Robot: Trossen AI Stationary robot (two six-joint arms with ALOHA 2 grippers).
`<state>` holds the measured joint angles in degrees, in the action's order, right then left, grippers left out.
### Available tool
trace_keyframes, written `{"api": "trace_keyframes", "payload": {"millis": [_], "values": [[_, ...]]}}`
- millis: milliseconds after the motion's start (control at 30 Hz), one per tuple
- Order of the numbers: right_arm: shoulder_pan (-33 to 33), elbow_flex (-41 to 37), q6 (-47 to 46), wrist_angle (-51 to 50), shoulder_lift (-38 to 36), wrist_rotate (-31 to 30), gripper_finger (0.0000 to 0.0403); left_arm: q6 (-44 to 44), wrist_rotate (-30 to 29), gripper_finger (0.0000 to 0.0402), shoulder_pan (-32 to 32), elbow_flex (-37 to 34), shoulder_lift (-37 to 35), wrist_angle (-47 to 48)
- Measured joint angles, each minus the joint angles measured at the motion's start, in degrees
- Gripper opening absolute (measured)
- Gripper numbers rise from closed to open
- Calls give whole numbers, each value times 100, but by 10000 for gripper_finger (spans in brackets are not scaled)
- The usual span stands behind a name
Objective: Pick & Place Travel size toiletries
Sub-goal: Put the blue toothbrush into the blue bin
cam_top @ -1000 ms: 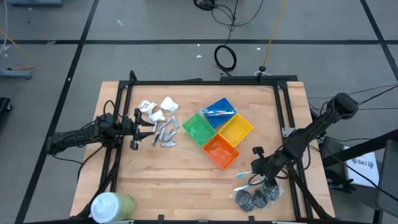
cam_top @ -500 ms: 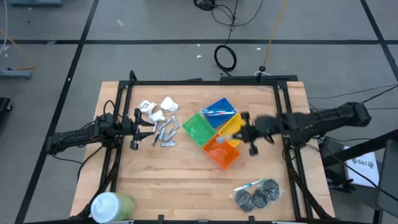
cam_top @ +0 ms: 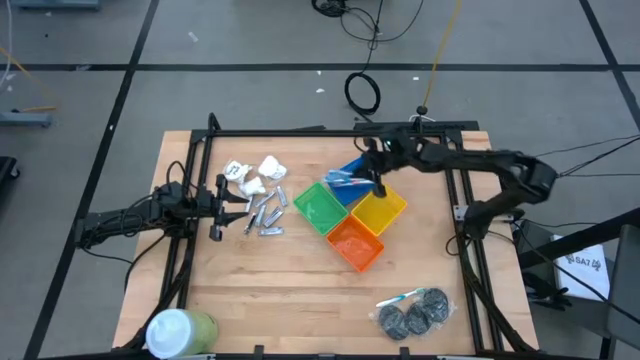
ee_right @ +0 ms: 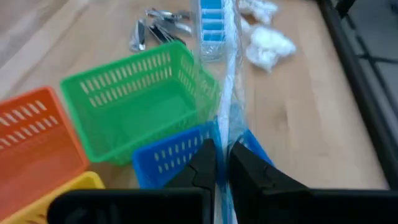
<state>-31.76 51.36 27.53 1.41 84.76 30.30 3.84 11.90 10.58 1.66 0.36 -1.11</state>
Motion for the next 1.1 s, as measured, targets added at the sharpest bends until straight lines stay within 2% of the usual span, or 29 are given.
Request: {"api": "trace_keyframes", "payload": {"millis": [200,400,567,833,1000,1100], "values": [[-124,1,185,114,567,133,14,-1,0,159,0,1,0,1],[-117,1,179,171,762,104,15,-1,0,159,0,1,0,1],[-117,1,279,186,906,-342,20,0,0,159,-1,1,0,1],[-100,1,314,220,1097,-382,35,-1,0,159,1,1,0,0],[-30,1,317,262,1092,-880,46,-2,2,159,1,-1,0,-1],[8,1,316,352,1092,-927,60,-1,0,159,1,0,0,0]]}}
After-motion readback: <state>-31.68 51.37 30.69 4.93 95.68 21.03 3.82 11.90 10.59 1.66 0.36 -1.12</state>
